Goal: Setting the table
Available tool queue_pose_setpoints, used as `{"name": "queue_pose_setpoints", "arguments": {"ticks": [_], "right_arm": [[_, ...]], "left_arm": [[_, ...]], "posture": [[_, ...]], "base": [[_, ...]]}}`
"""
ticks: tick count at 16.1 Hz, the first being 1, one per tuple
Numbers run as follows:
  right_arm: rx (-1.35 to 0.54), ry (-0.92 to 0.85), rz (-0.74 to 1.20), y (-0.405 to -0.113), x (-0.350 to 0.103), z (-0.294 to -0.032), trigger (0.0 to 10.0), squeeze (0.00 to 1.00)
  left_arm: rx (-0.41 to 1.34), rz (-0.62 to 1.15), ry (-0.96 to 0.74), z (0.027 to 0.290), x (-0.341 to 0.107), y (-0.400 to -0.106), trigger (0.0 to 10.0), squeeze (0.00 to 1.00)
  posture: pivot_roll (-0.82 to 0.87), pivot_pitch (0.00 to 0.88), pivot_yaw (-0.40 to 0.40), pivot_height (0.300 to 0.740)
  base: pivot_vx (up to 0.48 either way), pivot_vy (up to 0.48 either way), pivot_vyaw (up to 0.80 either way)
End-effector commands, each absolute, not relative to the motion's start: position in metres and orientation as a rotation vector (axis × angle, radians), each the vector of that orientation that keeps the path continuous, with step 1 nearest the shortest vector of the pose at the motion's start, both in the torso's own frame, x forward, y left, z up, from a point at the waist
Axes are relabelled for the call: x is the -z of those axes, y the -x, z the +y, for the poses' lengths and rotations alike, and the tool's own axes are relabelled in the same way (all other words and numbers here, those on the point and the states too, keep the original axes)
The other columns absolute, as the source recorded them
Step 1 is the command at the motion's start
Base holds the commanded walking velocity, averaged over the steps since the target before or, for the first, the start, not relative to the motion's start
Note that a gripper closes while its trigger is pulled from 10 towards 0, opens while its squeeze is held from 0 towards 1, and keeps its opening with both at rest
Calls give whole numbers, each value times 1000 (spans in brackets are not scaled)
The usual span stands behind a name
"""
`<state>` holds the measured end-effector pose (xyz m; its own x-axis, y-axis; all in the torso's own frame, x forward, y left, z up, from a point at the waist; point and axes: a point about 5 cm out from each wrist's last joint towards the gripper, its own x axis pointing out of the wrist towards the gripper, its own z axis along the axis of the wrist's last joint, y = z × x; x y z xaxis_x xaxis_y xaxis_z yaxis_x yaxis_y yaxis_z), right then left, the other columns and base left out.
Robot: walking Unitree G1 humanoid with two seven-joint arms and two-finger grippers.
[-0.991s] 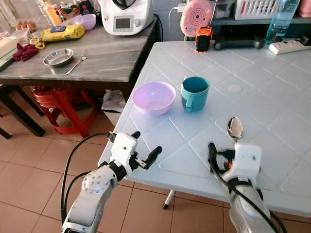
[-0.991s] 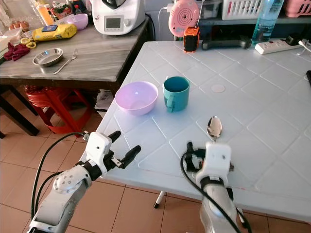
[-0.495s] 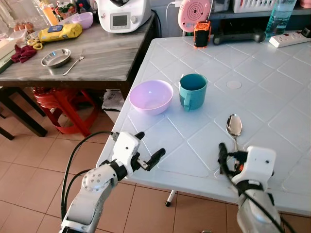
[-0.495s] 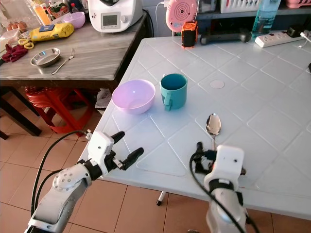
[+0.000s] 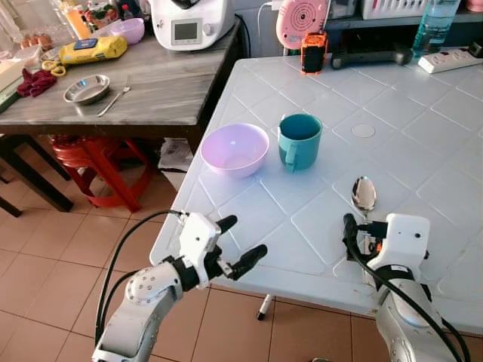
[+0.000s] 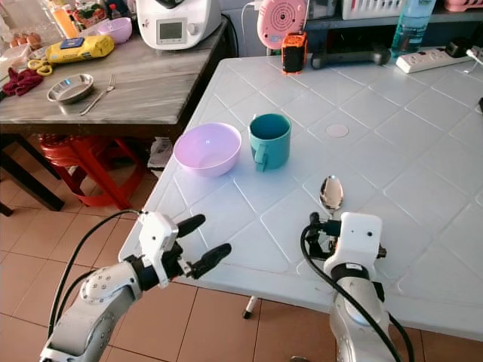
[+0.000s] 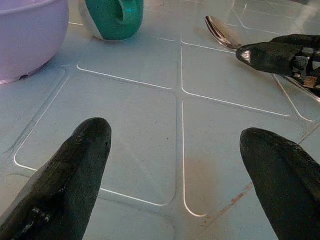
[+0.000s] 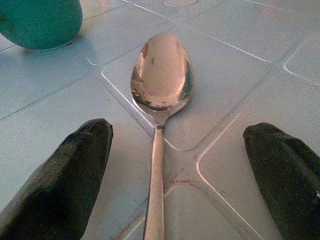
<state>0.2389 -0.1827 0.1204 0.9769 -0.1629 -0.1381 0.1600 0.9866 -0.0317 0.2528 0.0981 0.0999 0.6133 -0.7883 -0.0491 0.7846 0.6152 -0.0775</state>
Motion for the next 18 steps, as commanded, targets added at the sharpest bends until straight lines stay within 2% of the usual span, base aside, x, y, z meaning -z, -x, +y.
{"name": "queue_pose_setpoints", "arguments": {"ticks": [1,2,3,4,5,12,18], "right_arm": [[141,4,203,-239,-109,-181,10000,0],[125,4,217,-241,-108,-180,10000,0],[113,-5,221,-244,-109,-179,4863,0],[111,-9,220,-245,-109,-179,3373,0],[97,-9,229,-246,-109,-177,0,0],[-30,-15,362,-244,-97,-154,0,0],[-57,26,370,-248,-97,-155,0,0]], "left_arm": [[908,81,38,103,-100,-254,10000,0],[906,78,34,103,-100,-256,10000,0],[910,75,35,102,-101,-257,10000,0],[913,73,34,101,-101,-258,10000,0],[918,68,32,100,-102,-258,10000,0],[917,53,32,96,-103,-260,10000,0],[925,47,48,93,-104,-259,10000,0]], "posture": [[-139,121,148,740],[-142,119,147,740],[-142,118,144,740],[-143,118,143,740],[-144,117,142,740],[-145,124,127,740],[-150,126,127,740]], "base": [[0,0,0],[0,0,0],[0,0,0],[0,0,0],[0,0,0],[0,0,0],[0,0,0]]}}
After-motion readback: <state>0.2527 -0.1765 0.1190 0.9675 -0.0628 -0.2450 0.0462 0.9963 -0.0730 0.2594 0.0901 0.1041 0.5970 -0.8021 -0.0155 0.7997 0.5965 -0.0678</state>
